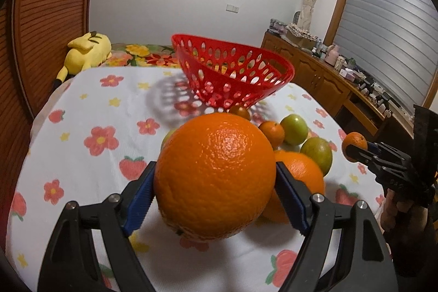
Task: Organize fruits
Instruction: 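Grasp the large orange with the left gripper and lift it, then carry the large orange into the red basket with the left gripper while the right gripper carries the mandarin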
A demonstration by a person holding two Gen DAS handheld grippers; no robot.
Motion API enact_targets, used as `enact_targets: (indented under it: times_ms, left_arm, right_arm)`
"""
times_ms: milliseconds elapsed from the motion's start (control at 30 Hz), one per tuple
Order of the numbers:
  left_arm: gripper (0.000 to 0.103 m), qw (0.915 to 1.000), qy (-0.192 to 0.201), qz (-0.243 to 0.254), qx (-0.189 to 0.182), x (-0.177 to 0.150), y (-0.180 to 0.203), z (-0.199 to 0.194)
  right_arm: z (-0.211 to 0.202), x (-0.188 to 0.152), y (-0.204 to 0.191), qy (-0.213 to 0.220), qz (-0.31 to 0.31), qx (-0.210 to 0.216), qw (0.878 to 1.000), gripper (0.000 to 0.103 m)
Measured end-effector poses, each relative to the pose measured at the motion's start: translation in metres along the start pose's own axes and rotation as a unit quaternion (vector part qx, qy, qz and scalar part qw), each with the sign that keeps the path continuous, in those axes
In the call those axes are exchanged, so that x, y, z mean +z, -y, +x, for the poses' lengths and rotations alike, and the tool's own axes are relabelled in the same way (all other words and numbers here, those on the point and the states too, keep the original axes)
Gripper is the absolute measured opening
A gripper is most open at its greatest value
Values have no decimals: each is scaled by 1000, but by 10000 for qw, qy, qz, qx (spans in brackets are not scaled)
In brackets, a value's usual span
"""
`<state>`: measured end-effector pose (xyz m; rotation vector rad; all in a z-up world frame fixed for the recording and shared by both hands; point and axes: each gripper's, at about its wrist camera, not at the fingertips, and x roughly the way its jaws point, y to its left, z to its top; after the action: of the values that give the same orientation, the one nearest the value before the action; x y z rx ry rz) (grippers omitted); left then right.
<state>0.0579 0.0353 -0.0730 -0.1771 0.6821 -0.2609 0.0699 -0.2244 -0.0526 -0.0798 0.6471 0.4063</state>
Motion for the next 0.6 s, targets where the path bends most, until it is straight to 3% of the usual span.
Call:
enact_targets:
  times_ms: [600]
  left_arm:
    - [82,9983,434,401,21,69,12,-4]
  right_arm:
    - [7,56,-11,257,-396,201,9987,47]
